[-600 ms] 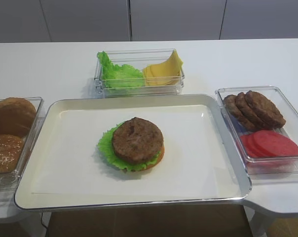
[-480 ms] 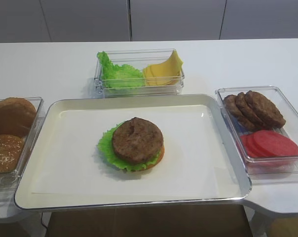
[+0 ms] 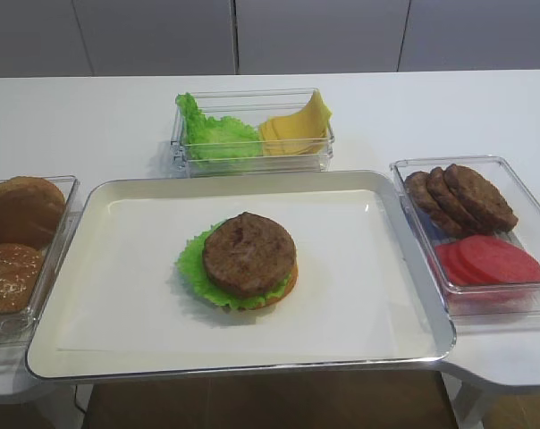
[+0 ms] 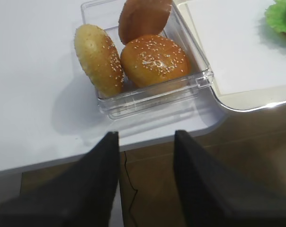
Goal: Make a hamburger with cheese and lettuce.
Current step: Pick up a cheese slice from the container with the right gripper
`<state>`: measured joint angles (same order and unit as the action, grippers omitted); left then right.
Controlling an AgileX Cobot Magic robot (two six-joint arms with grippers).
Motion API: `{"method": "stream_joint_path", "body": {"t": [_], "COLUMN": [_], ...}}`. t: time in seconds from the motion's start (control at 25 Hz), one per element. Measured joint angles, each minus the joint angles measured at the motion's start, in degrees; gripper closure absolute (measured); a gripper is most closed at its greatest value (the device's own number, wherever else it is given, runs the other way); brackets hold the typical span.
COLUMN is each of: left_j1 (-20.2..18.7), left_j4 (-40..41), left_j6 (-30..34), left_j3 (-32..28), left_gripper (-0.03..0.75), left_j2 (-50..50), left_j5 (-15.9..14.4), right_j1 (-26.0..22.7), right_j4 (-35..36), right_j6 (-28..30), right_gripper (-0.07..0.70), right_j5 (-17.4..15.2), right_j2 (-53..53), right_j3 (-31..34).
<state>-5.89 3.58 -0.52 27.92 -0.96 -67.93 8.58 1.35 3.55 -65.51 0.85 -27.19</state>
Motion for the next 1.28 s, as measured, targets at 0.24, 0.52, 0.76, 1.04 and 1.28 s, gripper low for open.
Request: {"method": "stream_joint_path", "body": {"t": [0.24, 0.52, 0.76, 1.04, 1.28], "left_j1": [0.0, 0.0, 0.0, 0.0, 0.0], "left_j4": [0.0, 0.0, 0.0, 0.0, 0.0], "left_j6": [0.0, 0.0, 0.0, 0.0, 0.0], "left_j3": [0.0, 0.0, 0.0, 0.0, 0.0], "left_gripper": [0.427, 0.427, 0.427, 0.427, 0.427], "left_j2": [0.0, 0.0, 0.0, 0.0, 0.0], "left_j5": [0.0, 0.0, 0.0, 0.0, 0.0], "right_j1": [0.0, 0.0, 0.0, 0.0, 0.0], "right_j4": [0.0, 0.0, 0.0, 0.0, 0.0], "right_j6": [0.0, 0.0, 0.0, 0.0, 0.0], "right_gripper": [0.118, 0.118, 0.118, 0.118, 0.118], "right_j5": [0.0, 0.0, 0.0, 0.0, 0.0], "right_j2": [0.0, 0.0, 0.0, 0.0, 0.0], "right_j3": [0.0, 0.0, 0.0, 0.0, 0.0]}}
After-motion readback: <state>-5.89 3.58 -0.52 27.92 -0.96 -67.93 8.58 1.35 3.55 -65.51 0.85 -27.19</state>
